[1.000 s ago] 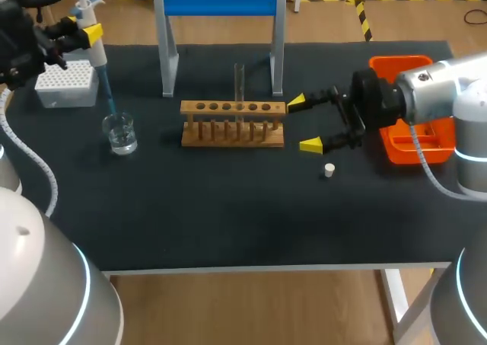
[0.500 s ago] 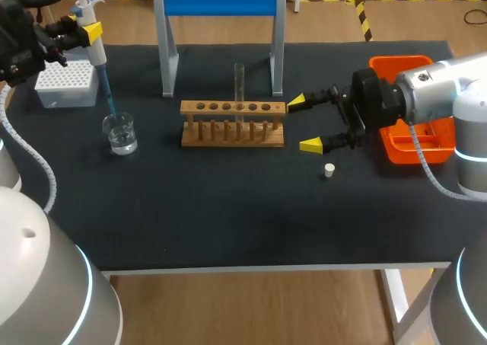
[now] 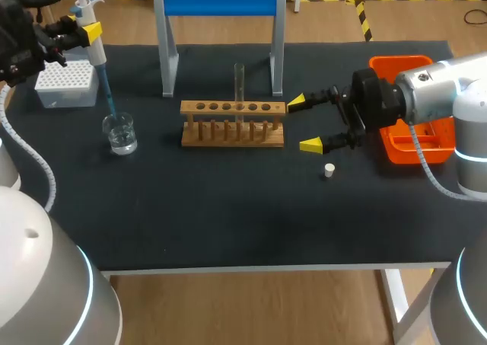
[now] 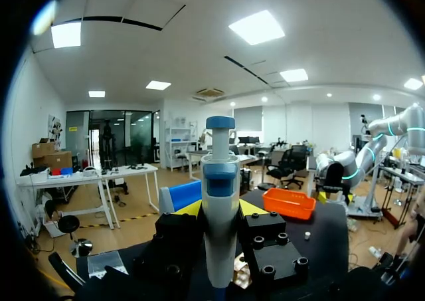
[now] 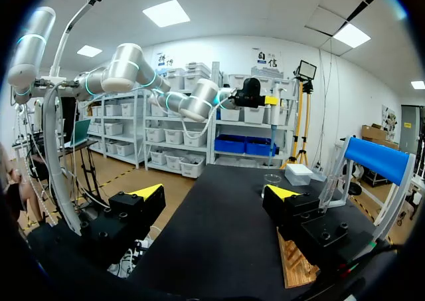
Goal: Invert the test tube, pick up the pipette, mount the tip to pipette, aspirate from beaker and dispense into the tube, eject the tip, return the pipette, and cap with the stopper.
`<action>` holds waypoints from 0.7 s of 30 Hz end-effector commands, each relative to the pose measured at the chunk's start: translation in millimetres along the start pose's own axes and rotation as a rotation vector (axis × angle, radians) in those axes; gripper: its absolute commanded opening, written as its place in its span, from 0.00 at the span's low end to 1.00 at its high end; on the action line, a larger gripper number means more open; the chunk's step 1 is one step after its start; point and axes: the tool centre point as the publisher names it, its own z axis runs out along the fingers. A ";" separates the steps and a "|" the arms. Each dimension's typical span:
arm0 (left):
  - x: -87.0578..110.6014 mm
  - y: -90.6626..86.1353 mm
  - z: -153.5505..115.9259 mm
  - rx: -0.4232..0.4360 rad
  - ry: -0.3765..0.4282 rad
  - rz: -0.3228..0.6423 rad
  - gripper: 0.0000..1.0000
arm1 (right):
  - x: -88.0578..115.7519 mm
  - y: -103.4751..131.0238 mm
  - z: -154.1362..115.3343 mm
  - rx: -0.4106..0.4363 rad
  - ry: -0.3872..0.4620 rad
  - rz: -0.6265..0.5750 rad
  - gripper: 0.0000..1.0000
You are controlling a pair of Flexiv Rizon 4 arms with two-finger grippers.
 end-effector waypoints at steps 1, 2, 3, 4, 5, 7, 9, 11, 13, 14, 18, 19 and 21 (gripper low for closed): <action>0.3 0.4 1.2 0.001 -0.003 0.001 0.00 | 0.4 0.7 -1.1 0.003 0.002 0.001 1.00; 0.3 0.4 1.2 0.001 -0.003 0.001 0.00 | 0.4 0.7 -1.1 0.003 0.002 0.001 1.00; 0.3 0.4 1.2 0.001 -0.003 0.001 0.00 | 0.4 0.7 -1.1 0.003 0.002 0.001 1.00; 0.3 0.4 1.2 0.001 -0.003 0.001 0.00 | 0.4 0.7 -1.1 0.003 0.002 0.001 1.00; 0.3 0.4 1.2 0.001 -0.003 0.001 0.00 | 0.4 0.7 -1.1 0.003 0.002 0.001 1.00; 0.3 0.4 1.2 0.001 -0.003 0.001 0.00 | 0.4 0.7 -1.1 0.003 0.002 0.001 1.00; 0.3 0.4 1.2 0.001 -0.003 0.001 0.00 | 0.4 0.7 -1.1 0.003 0.002 0.001 1.00; 0.3 0.4 1.2 0.001 -0.003 0.001 0.00 | 0.4 0.7 -1.1 0.003 0.002 0.001 1.00; 0.3 0.4 1.2 0.001 -0.003 0.001 0.00 | 0.4 0.7 -1.1 0.003 0.002 0.001 1.00; 0.3 0.4 1.2 0.001 -0.003 0.001 0.00 | 0.4 0.7 -1.1 0.003 0.002 0.001 1.00; 0.3 0.4 1.2 0.001 -0.003 0.001 0.00 | -0.8 2.2 6.9 0.021 -0.005 0.002 1.00; 0.3 0.4 1.2 0.001 -0.003 0.001 0.00 | -0.8 2.6 10.6 0.032 -0.007 0.005 1.00; 0.3 0.4 1.2 0.001 -0.003 0.001 0.00 | -1.9 3.2 17.8 0.038 -0.012 0.010 1.00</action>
